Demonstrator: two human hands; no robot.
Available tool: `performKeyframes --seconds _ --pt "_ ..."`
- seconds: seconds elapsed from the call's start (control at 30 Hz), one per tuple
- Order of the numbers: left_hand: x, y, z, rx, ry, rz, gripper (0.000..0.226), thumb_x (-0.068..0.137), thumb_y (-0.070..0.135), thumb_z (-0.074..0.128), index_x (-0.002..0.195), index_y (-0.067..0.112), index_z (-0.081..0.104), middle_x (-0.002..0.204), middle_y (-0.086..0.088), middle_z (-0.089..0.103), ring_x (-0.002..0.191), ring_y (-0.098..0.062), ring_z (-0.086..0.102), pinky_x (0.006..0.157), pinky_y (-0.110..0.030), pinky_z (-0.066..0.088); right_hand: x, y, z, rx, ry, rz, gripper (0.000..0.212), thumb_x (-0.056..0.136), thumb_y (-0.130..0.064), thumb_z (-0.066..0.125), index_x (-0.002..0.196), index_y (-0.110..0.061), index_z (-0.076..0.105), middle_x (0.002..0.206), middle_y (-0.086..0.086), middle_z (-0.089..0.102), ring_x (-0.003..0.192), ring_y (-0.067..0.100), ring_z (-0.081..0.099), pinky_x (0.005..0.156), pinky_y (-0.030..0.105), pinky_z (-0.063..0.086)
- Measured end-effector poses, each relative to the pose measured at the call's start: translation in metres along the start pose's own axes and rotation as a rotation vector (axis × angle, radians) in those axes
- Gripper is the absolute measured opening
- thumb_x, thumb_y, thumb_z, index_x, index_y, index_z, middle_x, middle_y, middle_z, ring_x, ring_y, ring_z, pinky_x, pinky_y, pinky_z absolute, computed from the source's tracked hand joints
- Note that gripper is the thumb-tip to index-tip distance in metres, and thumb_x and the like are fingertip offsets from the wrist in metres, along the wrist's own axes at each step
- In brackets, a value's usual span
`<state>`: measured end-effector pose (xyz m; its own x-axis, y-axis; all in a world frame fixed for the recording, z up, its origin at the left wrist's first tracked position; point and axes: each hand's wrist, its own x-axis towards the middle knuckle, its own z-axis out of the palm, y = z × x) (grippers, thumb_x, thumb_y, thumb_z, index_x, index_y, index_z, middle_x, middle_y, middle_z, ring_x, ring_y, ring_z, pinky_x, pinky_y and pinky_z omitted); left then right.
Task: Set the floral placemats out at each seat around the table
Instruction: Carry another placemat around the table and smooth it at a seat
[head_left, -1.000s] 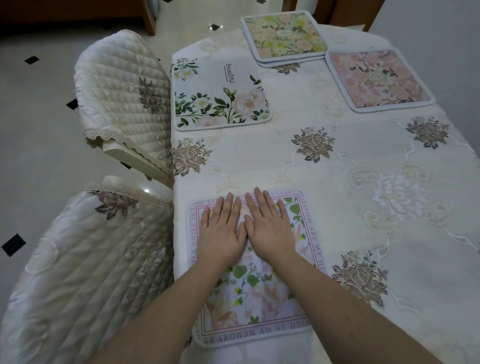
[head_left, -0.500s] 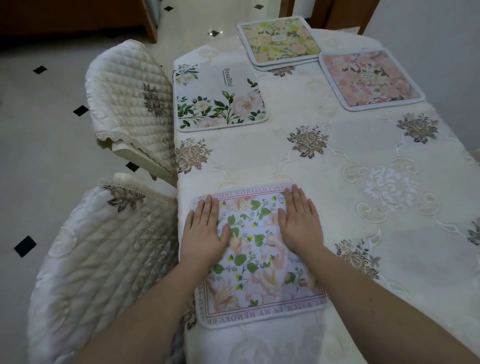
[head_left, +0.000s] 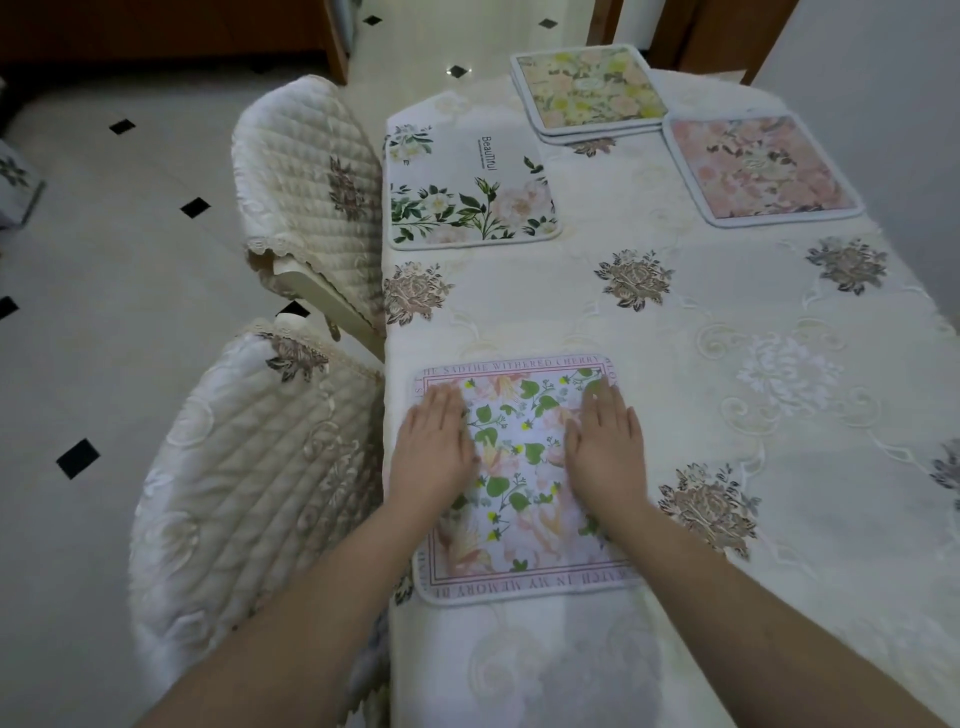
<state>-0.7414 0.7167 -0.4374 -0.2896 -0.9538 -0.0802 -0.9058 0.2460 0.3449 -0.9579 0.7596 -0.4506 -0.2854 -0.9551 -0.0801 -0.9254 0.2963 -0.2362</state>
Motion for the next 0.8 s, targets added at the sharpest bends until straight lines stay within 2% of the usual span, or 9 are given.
performKeyframes --seconds 0.1,0.17,0.23,0.37,0.53,0.63,0.8 --pt "-0.014 0.030 0.015 -0.022 -0.026 0.039 0.056 0.105 0.030 0.031 0.158 0.013 0.020 0.167 -0.004 0.015 0.154 -0.018 0.006 0.124 -0.036 0.005 -0.023 -0.039 0.020 0.049 -0.057 -0.101 0.054 0.106 -0.032 0.023 0.156 -0.013 0.018 0.166 0.008 0.007 0.153 0.022 0.004 0.121 0.036 -0.002" --pt "-0.025 0.037 0.026 0.056 -0.075 0.063 0.056 0.107 0.032 0.024 0.160 0.016 0.012 0.168 -0.001 0.007 0.155 -0.016 0.000 0.123 -0.034 0.000 -0.038 -0.052 0.031 -0.001 -0.080 -0.169 0.054 0.105 -0.034 0.015 0.157 -0.017 0.016 0.165 0.003 0.008 0.153 0.020 0.005 0.121 0.036 -0.001" --pt "-0.038 0.033 0.036 0.115 -0.098 0.088 0.055 0.108 0.035 0.018 0.160 0.021 0.004 0.168 0.003 0.000 0.154 -0.014 -0.006 0.122 -0.032 -0.009 -0.048 -0.052 0.035 -0.030 -0.070 -0.186 0.060 0.101 -0.037 0.004 0.156 -0.017 0.018 0.165 0.001 0.011 0.152 0.018 0.009 0.122 0.037 0.001" --pt "-0.045 0.023 0.038 0.121 -0.089 0.108 0.055 0.108 0.038 0.018 0.159 0.025 0.003 0.167 0.008 -0.002 0.152 -0.010 -0.011 0.118 -0.030 -0.018 -0.048 -0.050 0.036 -0.039 -0.068 -0.197 0.066 0.097 -0.040 -0.005 0.157 -0.019 0.012 0.165 -0.001 0.004 0.152 0.015 0.001 0.121 0.036 -0.006" --pt "-0.047 0.017 0.042 0.125 -0.108 0.101 0.057 0.106 0.044 0.016 0.159 0.028 0.004 0.167 0.009 -0.001 0.149 -0.006 -0.015 0.121 -0.033 -0.014 -0.049 -0.048 0.034 -0.028 -0.069 -0.195 0.063 0.099 -0.040 0.000 0.157 -0.018 0.015 0.165 -0.001 0.009 0.151 0.013 0.002 0.123 0.037 -0.002" --pt "-0.051 0.006 0.040 0.156 -0.117 0.102 0.064 0.100 0.051 0.009 0.159 0.028 0.002 0.167 0.008 -0.002 0.152 -0.009 -0.010 0.123 -0.037 -0.009 -0.052 -0.038 0.033 -0.031 -0.072 -0.174 0.062 0.100 -0.042 0.003 0.157 -0.019 0.012 0.165 -0.003 0.008 0.151 0.011 0.000 0.123 0.039 -0.003" --pt "-0.059 -0.005 0.035 0.142 -0.104 0.122 0.069 0.097 0.055 0.012 0.159 0.026 0.003 0.166 0.005 -0.002 0.153 -0.011 -0.005 0.125 -0.037 -0.004 -0.059 -0.019 0.030 -0.015 -0.050 -0.130 0.061 0.101 -0.042 0.010 0.158 -0.021 0.013 0.165 -0.005 0.008 0.152 0.011 0.004 0.123 0.038 0.000"
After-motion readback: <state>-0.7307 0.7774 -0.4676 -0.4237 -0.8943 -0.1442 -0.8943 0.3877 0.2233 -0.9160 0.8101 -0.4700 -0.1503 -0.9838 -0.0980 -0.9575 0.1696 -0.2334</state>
